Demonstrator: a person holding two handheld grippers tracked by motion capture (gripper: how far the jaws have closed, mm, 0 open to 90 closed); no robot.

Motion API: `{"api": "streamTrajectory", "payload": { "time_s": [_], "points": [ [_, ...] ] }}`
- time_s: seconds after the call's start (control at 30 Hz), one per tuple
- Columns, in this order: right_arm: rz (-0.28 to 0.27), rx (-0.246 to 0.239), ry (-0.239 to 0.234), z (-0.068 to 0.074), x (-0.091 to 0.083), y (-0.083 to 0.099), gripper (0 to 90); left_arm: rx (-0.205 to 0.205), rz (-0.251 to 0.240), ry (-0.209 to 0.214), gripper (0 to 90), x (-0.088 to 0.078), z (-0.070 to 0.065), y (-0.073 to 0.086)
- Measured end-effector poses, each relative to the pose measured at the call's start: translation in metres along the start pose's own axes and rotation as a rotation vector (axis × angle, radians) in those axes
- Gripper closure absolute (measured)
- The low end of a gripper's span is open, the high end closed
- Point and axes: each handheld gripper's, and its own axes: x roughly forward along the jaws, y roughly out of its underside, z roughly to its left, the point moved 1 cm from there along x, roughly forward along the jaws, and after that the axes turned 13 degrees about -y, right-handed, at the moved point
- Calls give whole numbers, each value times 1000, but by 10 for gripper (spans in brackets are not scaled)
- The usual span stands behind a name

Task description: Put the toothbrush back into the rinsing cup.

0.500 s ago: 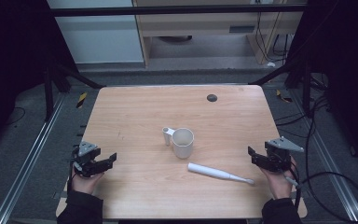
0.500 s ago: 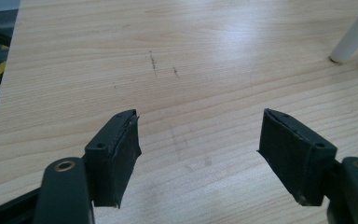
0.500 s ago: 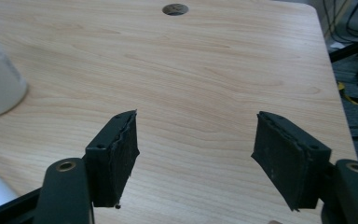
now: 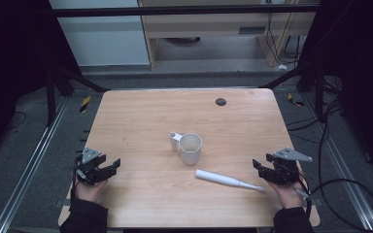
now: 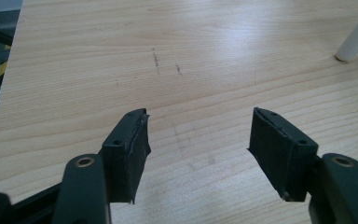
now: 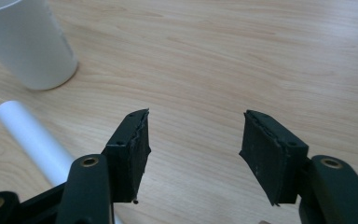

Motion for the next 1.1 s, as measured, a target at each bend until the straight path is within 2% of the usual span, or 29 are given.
{"api": "streamTrajectory", "payload": {
  "time_s": [0.2,0.6,0.87,1.07,1.1],
  "points": [
    [32,-11,-48,8,2,5,474,3,-8,-3,402,-2,0,-1],
    [70,-23,-92,17,7,15,606,13,-16,-2,447,-3,-1,-1],
    [100,-19,-104,19,10,20,696,20,-11,1,456,-3,-2,0],
    [148,-22,-113,22,16,26,788,32,-4,2,457,-2,-4,0],
    [165,-30,-116,22,17,27,825,37,-2,1,457,-2,-4,1]
  ]
}}
